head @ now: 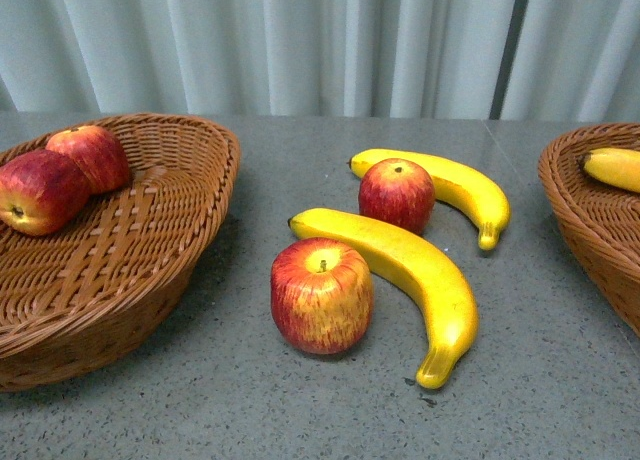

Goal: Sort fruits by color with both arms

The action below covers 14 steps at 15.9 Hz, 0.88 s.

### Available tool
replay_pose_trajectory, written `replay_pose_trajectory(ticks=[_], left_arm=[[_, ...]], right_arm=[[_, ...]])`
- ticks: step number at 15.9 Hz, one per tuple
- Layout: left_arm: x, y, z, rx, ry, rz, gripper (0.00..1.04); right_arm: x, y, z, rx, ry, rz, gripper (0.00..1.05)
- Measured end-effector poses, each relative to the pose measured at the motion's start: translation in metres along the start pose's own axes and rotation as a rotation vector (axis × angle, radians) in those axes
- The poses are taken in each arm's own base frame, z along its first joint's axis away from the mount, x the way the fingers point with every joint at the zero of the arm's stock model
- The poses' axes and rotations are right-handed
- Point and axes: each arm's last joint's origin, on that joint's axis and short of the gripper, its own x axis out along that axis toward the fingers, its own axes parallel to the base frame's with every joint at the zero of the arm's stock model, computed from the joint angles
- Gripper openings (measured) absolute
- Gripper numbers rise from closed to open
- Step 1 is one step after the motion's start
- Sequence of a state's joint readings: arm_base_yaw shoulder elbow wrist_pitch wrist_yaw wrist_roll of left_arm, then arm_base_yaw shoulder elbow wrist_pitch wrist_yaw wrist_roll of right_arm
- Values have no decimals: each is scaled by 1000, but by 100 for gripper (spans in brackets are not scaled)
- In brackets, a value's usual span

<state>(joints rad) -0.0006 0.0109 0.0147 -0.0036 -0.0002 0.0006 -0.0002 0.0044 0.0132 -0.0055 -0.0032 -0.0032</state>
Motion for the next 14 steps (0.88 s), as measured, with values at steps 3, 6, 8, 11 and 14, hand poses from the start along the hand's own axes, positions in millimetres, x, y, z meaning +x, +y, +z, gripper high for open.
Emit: replay_pose_trajectory(ticks=[3, 6, 8, 11, 14], left_arm=[[0, 0, 0, 0, 0, 0, 98], [0, 0, 0, 0, 0, 0, 98], [0, 0, 0, 0, 0, 0, 98], [0, 0, 0, 0, 0, 0, 98], [0, 0, 0, 0, 0, 0, 98]], right_arm=[[0, 0, 0, 0, 0, 0, 98], [0, 0, 0, 0, 0, 0, 98], [0, 0, 0, 0, 0, 0, 98], [0, 0, 0, 0, 0, 0, 98], [0, 0, 0, 0, 0, 0, 98]])
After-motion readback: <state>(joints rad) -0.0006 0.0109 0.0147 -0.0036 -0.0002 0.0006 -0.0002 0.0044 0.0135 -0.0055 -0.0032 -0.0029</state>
